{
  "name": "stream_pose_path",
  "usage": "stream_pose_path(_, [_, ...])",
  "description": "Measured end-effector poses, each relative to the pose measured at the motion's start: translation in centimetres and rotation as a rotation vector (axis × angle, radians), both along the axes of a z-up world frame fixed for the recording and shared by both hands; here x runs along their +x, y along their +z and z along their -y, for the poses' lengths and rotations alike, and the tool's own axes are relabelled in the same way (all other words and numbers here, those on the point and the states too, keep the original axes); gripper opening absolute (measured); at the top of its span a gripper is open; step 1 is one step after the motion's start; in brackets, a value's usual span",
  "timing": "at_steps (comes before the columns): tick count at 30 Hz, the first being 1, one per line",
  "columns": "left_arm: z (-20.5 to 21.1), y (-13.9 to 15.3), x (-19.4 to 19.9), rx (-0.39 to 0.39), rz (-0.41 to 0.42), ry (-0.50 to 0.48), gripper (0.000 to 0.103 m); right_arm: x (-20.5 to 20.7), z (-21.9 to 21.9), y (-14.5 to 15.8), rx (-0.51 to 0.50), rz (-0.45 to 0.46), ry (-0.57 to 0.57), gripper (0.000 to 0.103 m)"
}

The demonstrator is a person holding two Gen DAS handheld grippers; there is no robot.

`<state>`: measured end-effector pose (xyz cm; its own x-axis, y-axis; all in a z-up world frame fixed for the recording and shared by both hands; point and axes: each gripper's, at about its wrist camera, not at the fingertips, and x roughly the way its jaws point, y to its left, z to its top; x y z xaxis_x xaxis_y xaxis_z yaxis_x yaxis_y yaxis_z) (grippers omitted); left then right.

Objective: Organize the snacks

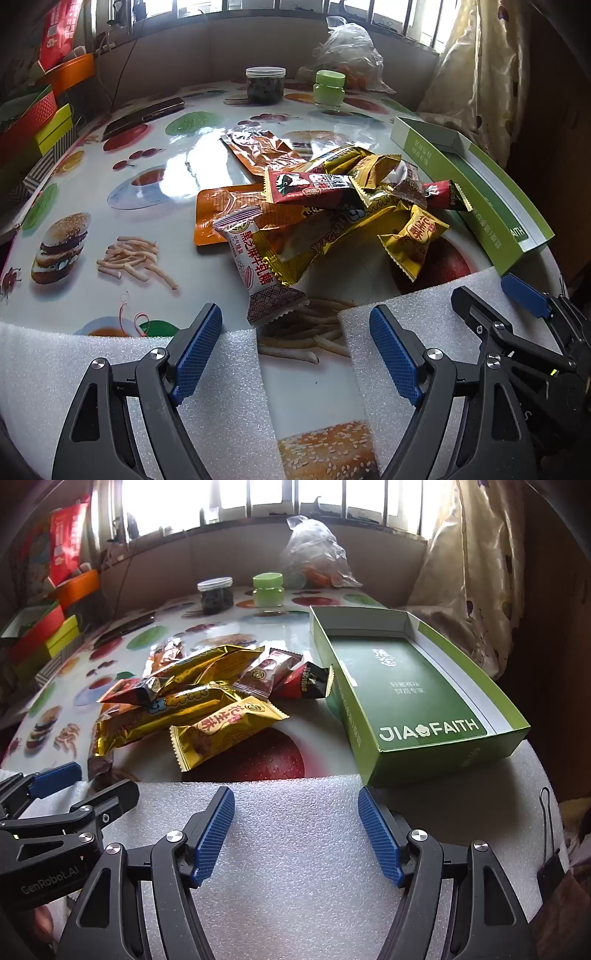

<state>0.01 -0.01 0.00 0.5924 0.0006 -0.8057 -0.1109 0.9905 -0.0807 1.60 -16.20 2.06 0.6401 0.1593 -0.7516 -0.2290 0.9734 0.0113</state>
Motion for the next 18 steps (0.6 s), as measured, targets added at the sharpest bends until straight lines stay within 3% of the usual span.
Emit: stream_pose_path(18, [0.16, 0.23, 0.18, -0.002, 0.004, 0.002, 0.082, -0.16, 0.06, 0.02, 0.002, 0.004, -0.003, 0.07])
